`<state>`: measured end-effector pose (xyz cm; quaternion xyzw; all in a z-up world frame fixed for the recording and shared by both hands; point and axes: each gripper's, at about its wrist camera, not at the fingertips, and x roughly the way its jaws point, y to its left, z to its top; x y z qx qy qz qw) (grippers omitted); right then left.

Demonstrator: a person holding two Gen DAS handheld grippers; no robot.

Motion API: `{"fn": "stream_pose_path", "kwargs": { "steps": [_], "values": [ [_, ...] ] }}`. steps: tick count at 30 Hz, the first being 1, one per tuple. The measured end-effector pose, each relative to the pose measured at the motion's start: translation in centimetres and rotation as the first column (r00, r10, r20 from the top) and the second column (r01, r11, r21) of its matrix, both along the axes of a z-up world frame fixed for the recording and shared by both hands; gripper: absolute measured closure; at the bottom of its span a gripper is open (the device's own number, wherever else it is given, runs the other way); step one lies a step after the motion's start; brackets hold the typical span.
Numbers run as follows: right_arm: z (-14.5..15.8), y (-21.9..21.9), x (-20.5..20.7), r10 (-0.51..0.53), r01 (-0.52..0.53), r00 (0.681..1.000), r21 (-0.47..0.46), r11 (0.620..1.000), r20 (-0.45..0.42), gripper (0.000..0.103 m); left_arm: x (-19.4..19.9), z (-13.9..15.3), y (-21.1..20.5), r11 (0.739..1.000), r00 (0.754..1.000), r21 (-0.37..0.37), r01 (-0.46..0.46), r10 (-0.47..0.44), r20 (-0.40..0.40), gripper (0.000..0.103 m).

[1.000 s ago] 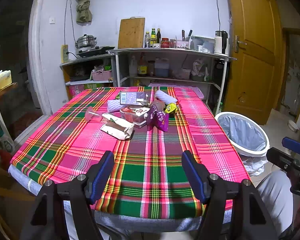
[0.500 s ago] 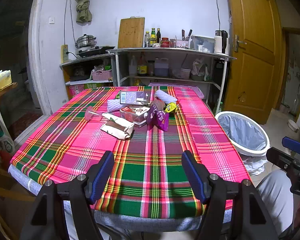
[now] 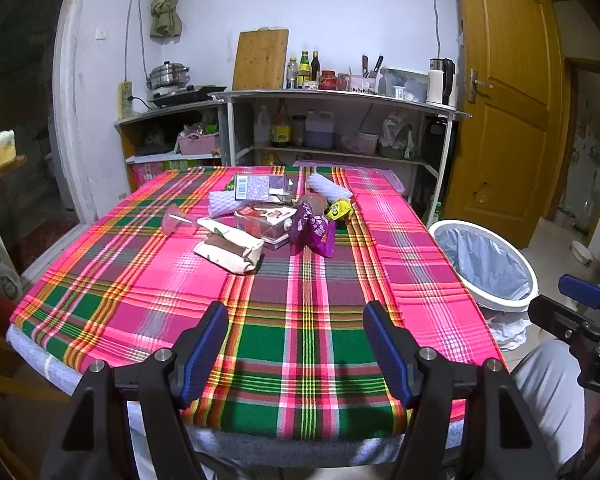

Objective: Collect trash
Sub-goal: 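Grasp the white paper bag with the left tool while the right tool grasps the purple wrapper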

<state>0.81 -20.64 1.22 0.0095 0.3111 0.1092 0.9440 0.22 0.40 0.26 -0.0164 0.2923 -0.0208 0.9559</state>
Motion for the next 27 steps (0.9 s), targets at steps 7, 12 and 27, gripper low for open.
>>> {"fn": "stream_pose_path", "kwargs": {
  "steps": [7, 12, 27],
  "values": [
    [-0.6, 0.8, 2.7, 0.033, -0.033, 0.999, -0.005, 0.999, -0.005, 0.017, 2.1, -1.2, 1.6, 0.999, 0.999, -0.023, -0.03, 0.029, -0.027, 0.034],
    [-0.5, 1.7, 5.5, 0.078, -0.078, 0.997, 0.0, 0.997, -0.02, 0.017, 4.2, -1.5, 2.9, 0.999, 0.998, -0.021, -0.049, 0.048, -0.042, 0.034],
    [-0.2, 5.4, 12.6, 0.173, -0.174, 0.984, -0.011, 0.985, -0.05, 0.017, 13.5, -1.9, 6.5, 0.987, 0.989, -0.114, -0.109, 0.097, -0.109, 0.034]
  ]
}}
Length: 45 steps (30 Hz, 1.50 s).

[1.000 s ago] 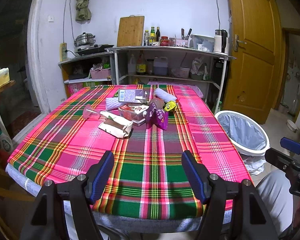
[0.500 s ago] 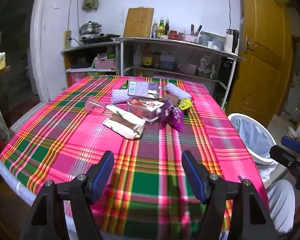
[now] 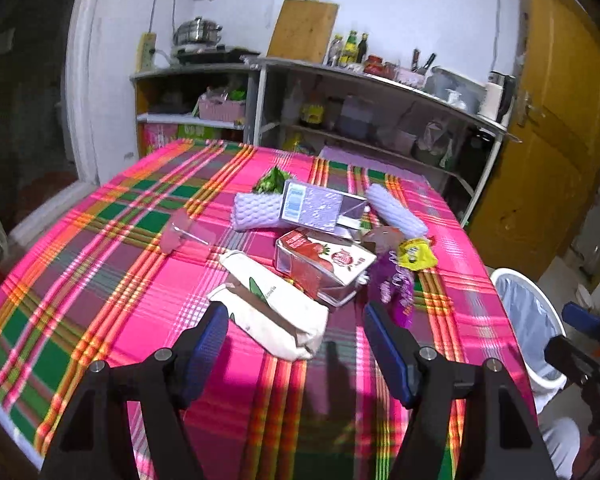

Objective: Collect trash
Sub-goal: 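Grasp the white paper bag with the left tool while the right tool grasps the purple wrapper, then carry the purple wrapper and white paper bag to the bin and release both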

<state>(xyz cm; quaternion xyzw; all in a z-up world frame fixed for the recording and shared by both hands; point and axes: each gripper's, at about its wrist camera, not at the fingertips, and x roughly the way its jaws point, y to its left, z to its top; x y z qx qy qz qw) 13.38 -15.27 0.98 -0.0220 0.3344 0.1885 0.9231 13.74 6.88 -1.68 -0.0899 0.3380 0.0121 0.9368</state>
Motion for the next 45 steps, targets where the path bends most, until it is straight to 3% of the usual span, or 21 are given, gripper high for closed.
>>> {"fn": "stream_pose_path", "kwargs": {
  "steps": [8, 13, 17, 20, 27, 35, 40, 45],
  "values": [
    [-0.5, 1.3, 2.4, 0.036, -0.036, 0.999, -0.011, 0.999, -0.017, 0.017, 3.0, -2.4, 1.0, 0.999, 0.997, -0.034, -0.037, 0.035, -0.071, 0.046],
    [-0.7, 2.1, 3.7, 0.054, -0.053, 0.998, 0.005, 0.999, -0.04, 0.017, 4.0, -3.0, 1.1, 0.998, 0.995, -0.054, -0.034, 0.029, -0.091, 0.073],
    [-0.8, 2.9, 4.4, 0.078, -0.077, 0.995, 0.014, 0.997, -0.057, 0.017, 3.8, -2.8, 0.9, 0.999, 0.997, -0.048, -0.018, 0.014, -0.077, 0.083],
    [-0.9, 3.8, 5.0, 0.096, -0.094, 0.993, 0.025, 0.995, -0.075, 0.017, 3.1, -2.6, 1.1, 0.998, 0.998, -0.064, -0.011, 0.006, -0.065, 0.098],
    [-1.9, 6.0, 6.9, 0.125, -0.115, 0.98, 0.069, 0.991, -0.155, 0.017, 1.6, -2.0, 2.2, 0.997, 1.0, -0.071, 0.002, -0.004, -0.029, 0.098],
    [-3.5, 7.9, 9.9, 0.099, -0.08, 0.968, 0.09, 0.993, -0.229, 0.024, 0.2, -1.4, 3.1, 0.996, 1.0, -0.091, 0.024, -0.024, 0.0, 0.098],
    [-4.8, 8.0, 11.1, 0.08, -0.055, 0.953, 0.092, 0.994, -0.292, 0.044, -0.1, -1.6, 3.8, 0.994, 1.0, -0.105, 0.021, -0.021, 0.0, 0.098],
    [-4.3, 8.2, 10.6, 0.085, -0.063, 0.958, 0.09, 0.994, -0.274, 0.06, -0.3, -1.7, 4.1, 0.994, 1.0, -0.11, 0.02, -0.02, 0.0, 0.098]
  ]
}}
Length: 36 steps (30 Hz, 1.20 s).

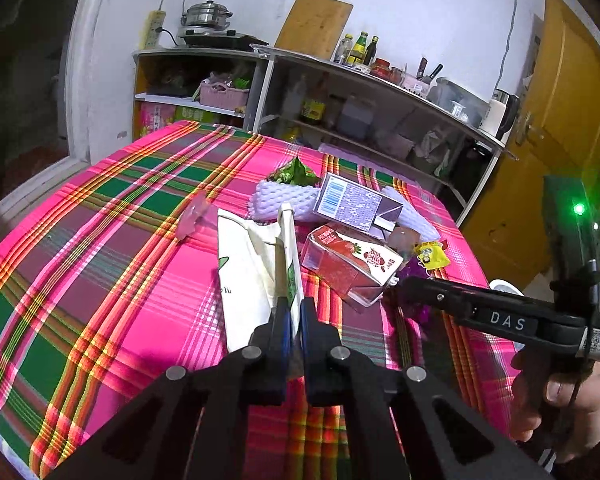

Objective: Collect trash
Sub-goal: 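Carry the purple wrapper and white paper bag to the bin and release both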

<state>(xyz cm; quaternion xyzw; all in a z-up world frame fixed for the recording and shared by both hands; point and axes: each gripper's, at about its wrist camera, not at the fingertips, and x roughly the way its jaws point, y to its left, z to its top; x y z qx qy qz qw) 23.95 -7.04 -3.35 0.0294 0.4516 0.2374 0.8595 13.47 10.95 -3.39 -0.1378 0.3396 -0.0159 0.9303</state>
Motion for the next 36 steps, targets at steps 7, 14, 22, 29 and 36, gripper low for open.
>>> {"fn": "stream_pose_path", "kwargs": {
  "steps": [7, 14, 22, 29, 36],
  "values": [
    [0.6, -0.3, -1.2, 0.019, -0.019, 0.999, -0.008, 1.0, 0.026, 0.092, -0.6, 0.4, -0.4, 1.0, 1.0, 0.007, 0.009, -0.009, 0.008, 0.098],
    [1.4, -1.6, -3.1, 0.027, -0.028, 0.998, 0.022, 0.999, 0.049, 0.094, -1.7, 1.4, -1.9, 0.999, 0.999, 0.019, 0.029, -0.029, 0.019, 0.098],
    [2.8, -5.4, -5.5, -0.022, 0.017, 0.997, 0.073, 0.997, 0.079, 0.094, -2.6, 3.0, -4.6, 0.996, 0.996, 0.032, 0.084, -0.086, 0.04, 0.098],
    [3.7, -10.9, -7.4, -0.123, 0.113, 0.988, 0.105, 0.988, 0.096, 0.094, -2.3, 4.0, -9.8, 0.978, 0.978, 0.045, 0.204, -0.206, 0.042, 0.098],
    [3.7, -17.0, -8.4, -0.244, 0.233, 0.965, 0.11, 0.966, 0.094, 0.094, -1.3, 4.6, -16.4, 0.935, 0.934, 0.047, 0.352, -0.355, 0.049, 0.098]
  ]
}}
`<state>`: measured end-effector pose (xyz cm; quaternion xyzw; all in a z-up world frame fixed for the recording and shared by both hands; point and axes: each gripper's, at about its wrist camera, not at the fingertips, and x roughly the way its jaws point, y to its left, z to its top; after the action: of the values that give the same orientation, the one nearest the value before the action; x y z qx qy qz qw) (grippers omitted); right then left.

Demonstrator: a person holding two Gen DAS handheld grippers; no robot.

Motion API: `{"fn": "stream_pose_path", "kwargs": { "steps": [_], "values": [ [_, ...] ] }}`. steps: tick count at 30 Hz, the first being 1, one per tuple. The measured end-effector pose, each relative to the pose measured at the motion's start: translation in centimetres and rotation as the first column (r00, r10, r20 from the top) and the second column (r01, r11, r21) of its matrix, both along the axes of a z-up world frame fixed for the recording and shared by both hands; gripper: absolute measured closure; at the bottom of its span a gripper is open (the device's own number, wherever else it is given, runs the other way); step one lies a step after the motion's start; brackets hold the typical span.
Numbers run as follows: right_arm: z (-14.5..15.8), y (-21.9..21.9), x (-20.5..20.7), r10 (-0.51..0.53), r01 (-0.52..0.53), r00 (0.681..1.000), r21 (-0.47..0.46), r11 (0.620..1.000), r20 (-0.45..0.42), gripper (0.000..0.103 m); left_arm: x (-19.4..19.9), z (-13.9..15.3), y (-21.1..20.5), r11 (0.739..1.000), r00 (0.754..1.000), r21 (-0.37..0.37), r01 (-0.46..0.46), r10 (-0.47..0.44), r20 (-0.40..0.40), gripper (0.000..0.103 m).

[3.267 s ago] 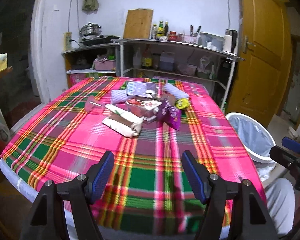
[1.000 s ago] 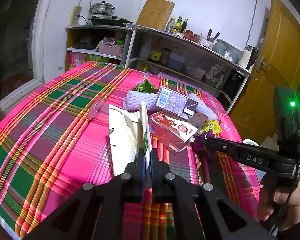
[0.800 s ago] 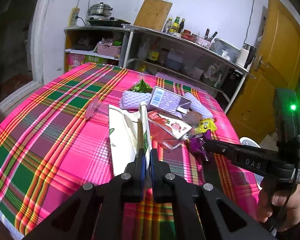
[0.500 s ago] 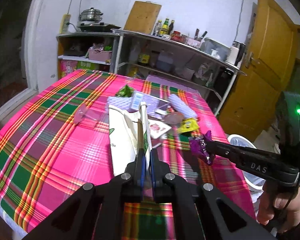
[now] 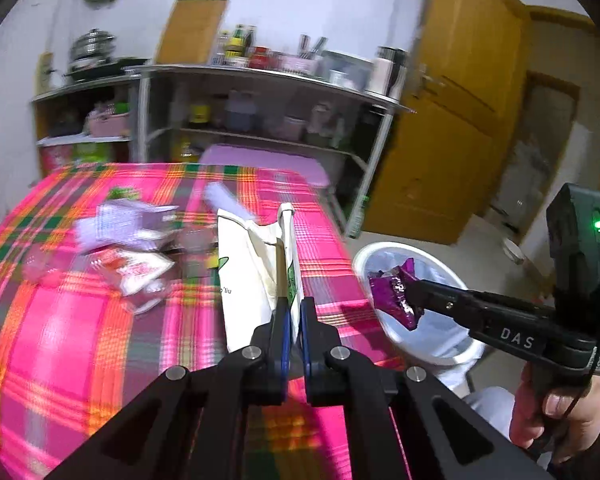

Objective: Collect trash
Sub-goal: 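Carry the purple wrapper and white paper bag to the bin and release both, then move both tools back over the table toward the remaining trash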

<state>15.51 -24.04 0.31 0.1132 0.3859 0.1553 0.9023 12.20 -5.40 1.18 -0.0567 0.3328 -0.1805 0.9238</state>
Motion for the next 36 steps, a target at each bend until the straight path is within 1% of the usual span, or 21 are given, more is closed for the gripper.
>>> {"fn": "stream_pose_path", "kwargs": {
  "steps": [4, 8, 11, 14, 18, 20, 21, 23, 24, 25, 26, 27, 28, 30, 36],
  "values": [
    [-0.7, -3.5, -0.3, -0.068, 0.068, 0.998, 0.002, 0.998, -0.012, 0.094, 0.9, -0.1, -3.8, 0.996, 0.996, -0.006, 0.085, -0.085, -0.009, 0.098],
    [-1.7, -6.5, -0.5, -0.13, 0.13, 0.991, 0.001, 0.992, -0.031, 0.094, 1.7, -0.4, -7.3, 0.987, 0.987, 0.004, 0.161, -0.16, -0.009, 0.098],
    [-2.4, -8.4, -0.2, -0.164, 0.164, 0.985, 0.002, 0.986, -0.05, 0.094, 2.7, -1.0, -9.8, 0.978, 0.977, -0.001, 0.21, -0.21, -0.025, 0.098],
    [-3.2, -10.0, 0.1, -0.194, 0.195, 0.978, 0.001, 0.981, -0.072, 0.094, 3.9, -1.7, -11.9, 0.97, 0.969, 0.0, 0.242, -0.242, -0.039, 0.098],
    [-4.2, -11.6, 0.4, -0.215, 0.217, 0.971, 0.002, 0.976, -0.104, 0.094, 5.7, -3.0, -13.9, 0.96, 0.957, -0.013, 0.279, -0.279, -0.078, 0.097],
    [-4.9, -12.1, 0.5, -0.221, 0.223, 0.968, 0.0, 0.975, -0.122, 0.092, 6.7, -3.5, -14.6, 0.958, 0.954, -0.011, 0.286, -0.286, -0.092, 0.097],
    [-5.1, -12.3, 0.5, -0.22, 0.222, 0.967, -0.001, 0.975, -0.13, 0.088, 6.9, -3.8, -15.0, 0.957, 0.952, -0.02, 0.29, -0.291, -0.099, 0.097],
    [-5.4, -12.6, 0.5, -0.223, 0.225, 0.966, -0.001, 0.974, -0.133, 0.079, 7.1, -4.1, -15.3, 0.955, 0.949, -0.025, 0.296, -0.297, -0.106, 0.097],
    [-5.5, -12.7, 0.5, -0.223, 0.225, 0.966, 0.001, 0.974, -0.133, 0.07, 7.3, -4.2, -15.4, 0.955, 0.95, -0.019, 0.294, -0.295, -0.107, 0.096],
    [-5.5, -12.8, 0.5, -0.225, 0.228, 0.965, 0.002, 0.974, -0.131, 0.064, 7.4, -4.3, -15.5, 0.955, 0.949, -0.019, 0.294, -0.295, -0.108, 0.095],
    [-5.4, -12.9, 0.5, -0.228, 0.23, 0.965, 0.004, 0.973, -0.13, 0.064, 7.4, -4.4, -15.5, 0.955, 0.948, -0.023, 0.296, -0.297, -0.112, 0.094],
    [-5.3, -12.8, 0.5, -0.228, 0.231, 0.965, 0.004, 0.973, -0.129, 0.064, 7.4, -4.5, -15.5, 0.954, 0.947, -0.027, 0.297, -0.298, -0.117, 0.09],
    [-5.3, -12.8, 0.5, -0.23, 0.232, 0.965, 0.003, 0.973, -0.129, 0.064, 7.5, -4.6, -15.4, 0.954, 0.947, -0.03, 0.297, -0.298, -0.12, 0.082],
    [-5.1, -12.8, 0.3, -0.232, 0.234, 0.965, 0.002, 0.972, -0.126, 0.064, 7.5, -4.6, -15.2, 0.955, 0.947, -0.04, 0.295, -0.298, -0.123, 0.075],
    [-4.1, -12.4, -0.3, -0.232, 0.233, 0.967, -0.007, 0.973, -0.1, 0.064, 7.1, -4.0, -14.0, 0.962, 0.956, -0.052, 0.268, -0.272, -0.105, 0.074]
  ]
}}
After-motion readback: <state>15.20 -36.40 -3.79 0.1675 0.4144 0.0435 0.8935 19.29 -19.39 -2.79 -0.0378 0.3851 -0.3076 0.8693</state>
